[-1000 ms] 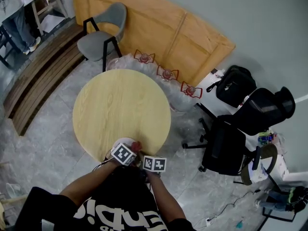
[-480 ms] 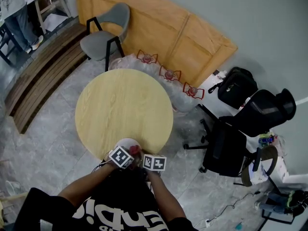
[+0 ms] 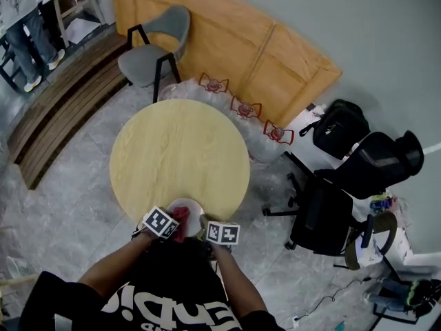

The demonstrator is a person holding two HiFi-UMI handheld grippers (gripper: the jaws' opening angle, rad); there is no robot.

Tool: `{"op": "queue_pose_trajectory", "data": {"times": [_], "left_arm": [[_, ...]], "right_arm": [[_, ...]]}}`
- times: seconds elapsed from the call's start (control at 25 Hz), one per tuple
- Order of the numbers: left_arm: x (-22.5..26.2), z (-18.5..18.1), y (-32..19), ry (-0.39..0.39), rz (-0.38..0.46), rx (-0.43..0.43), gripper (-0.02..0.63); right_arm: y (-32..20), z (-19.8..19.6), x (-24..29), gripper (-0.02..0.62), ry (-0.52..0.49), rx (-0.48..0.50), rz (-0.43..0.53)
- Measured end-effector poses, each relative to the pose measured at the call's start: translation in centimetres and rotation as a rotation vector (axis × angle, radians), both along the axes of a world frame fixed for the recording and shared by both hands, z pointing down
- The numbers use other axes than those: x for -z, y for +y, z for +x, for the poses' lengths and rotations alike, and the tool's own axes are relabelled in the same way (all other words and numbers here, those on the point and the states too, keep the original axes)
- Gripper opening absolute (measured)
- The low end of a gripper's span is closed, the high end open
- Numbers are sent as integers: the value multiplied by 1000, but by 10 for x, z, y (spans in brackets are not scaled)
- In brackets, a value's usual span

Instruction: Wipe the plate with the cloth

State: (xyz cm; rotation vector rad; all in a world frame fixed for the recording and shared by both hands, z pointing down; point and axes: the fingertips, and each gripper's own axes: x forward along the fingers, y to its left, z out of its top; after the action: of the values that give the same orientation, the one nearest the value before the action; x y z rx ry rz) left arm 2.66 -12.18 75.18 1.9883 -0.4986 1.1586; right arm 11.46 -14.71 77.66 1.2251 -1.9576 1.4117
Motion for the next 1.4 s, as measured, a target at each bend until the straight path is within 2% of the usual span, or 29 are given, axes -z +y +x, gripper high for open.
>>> {"op": "queue_pose_trajectory", "data": {"times": [0.32, 0.48, 0.72, 0.92, 1.12, 1.4], "left_arm": [[1, -23, -7, -30, 26, -9, 67], [7, -28, -17, -37, 69, -28, 67], [9, -38, -36, -58, 97, -13, 67], [6, -36, -48, -55, 91, 19, 67], [7, -27, -64, -55, 115, 18, 67], [2, -13, -76, -60, 99, 29, 67]], "right_arm": [[1, -2, 1, 57, 5, 8, 0], [1, -2, 1, 57, 6, 14, 4], [1, -3, 0, 57, 8, 21, 6], [0, -3, 0, 57, 3, 12, 4], [0, -3, 0, 57, -1, 4, 3], [-2, -2, 1, 57, 2, 8, 1]]}}
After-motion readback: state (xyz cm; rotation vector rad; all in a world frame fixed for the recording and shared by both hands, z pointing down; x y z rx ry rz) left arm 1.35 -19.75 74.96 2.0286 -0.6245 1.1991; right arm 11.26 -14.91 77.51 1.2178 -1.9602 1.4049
